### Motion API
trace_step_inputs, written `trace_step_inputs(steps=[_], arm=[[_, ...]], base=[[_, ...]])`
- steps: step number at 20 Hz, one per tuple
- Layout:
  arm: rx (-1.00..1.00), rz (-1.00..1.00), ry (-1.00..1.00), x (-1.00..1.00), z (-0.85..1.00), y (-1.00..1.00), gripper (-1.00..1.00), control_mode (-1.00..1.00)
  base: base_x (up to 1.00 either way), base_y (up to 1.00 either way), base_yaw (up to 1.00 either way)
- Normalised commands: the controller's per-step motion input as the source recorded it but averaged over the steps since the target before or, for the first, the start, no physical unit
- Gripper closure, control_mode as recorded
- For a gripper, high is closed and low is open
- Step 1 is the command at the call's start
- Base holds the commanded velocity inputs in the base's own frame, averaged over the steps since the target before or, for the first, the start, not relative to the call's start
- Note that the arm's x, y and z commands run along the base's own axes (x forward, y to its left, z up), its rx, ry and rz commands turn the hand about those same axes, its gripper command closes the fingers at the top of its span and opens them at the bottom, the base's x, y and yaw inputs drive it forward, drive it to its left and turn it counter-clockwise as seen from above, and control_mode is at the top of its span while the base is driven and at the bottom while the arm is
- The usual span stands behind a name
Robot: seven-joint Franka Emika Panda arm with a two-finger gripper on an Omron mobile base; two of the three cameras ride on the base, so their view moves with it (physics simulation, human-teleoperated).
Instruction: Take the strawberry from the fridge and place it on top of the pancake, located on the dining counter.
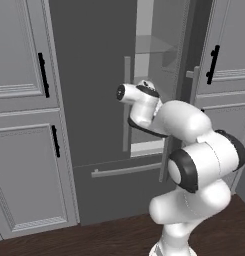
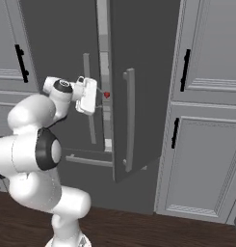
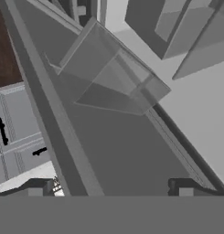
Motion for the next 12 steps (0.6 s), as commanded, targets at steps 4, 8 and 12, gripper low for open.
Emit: trace_step_inputs(steps=[4, 8, 12], arm=[[0.00, 0.01, 0.11, -0.02, -0.18, -0.18, -1.00, -1.00], [0.00, -0.01, 0.01, -0.22, 0.00, -0.40, -1.00, -1.00], [0.00, -0.02, 0.01, -0.19, 0.00, -0.43, -1.00, -1.00]], base=[[0.00, 0.00, 0.00], [0.00, 0.00, 0.00], [0.00, 0.00, 0.00]])
